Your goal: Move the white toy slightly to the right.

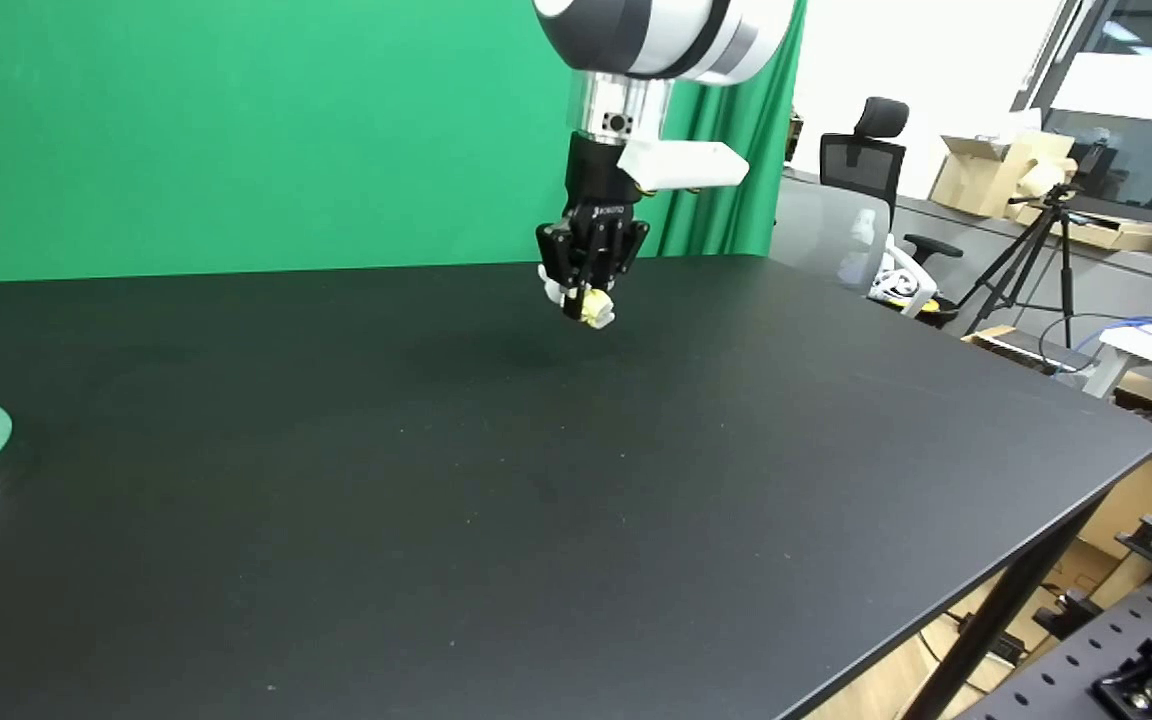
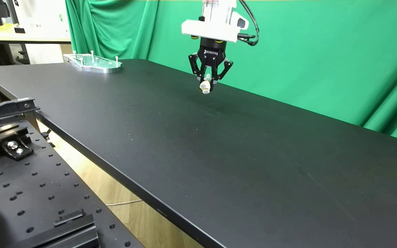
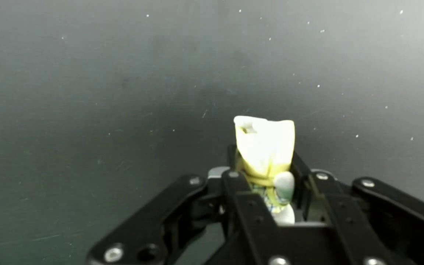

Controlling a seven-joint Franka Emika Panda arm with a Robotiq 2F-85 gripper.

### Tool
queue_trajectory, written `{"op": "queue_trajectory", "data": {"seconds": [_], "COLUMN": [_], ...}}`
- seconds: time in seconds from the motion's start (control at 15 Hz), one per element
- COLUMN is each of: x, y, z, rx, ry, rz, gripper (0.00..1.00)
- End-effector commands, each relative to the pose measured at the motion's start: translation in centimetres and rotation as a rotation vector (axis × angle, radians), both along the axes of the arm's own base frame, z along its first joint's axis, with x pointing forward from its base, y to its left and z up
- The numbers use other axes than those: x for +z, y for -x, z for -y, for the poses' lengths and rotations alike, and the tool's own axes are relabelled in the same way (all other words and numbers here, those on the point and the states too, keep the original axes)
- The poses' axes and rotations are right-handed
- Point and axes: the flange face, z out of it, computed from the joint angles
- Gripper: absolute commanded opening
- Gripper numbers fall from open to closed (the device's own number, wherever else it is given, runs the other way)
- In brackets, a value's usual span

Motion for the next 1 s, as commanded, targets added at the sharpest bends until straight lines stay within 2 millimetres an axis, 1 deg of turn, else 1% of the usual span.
{"op": "queue_trajectory", "data": {"seconds": [0.0, 0.4, 0.53, 0.6, 0.67, 0.73, 0.8, 0.93], "x": [0.8, 0.0, -0.7, -1.2, -1.4, -1.6, -1.6, -1.2], "y": [-0.2, 1.2, 1.9, 2.1, 2.3, 2.5, 2.6, 2.7], "z": [2.4, 9.3, 11.0, 11.7, 12.2, 12.5, 12.7, 12.8], "rx": [-0.120, -0.325, -0.350, -0.350, -0.360, -0.360, -0.366, -0.387], "ry": [-0.027, -0.059, -0.057, -0.053, -0.047, -0.041, -0.037, -0.034], "rz": [0.004, -0.027, -0.054, -0.067, -0.077, -0.081, -0.081, -0.066], "gripper": [0.08, 0.08, 0.08, 0.09, 0.55, 0.56, 0.61, 0.75]}}
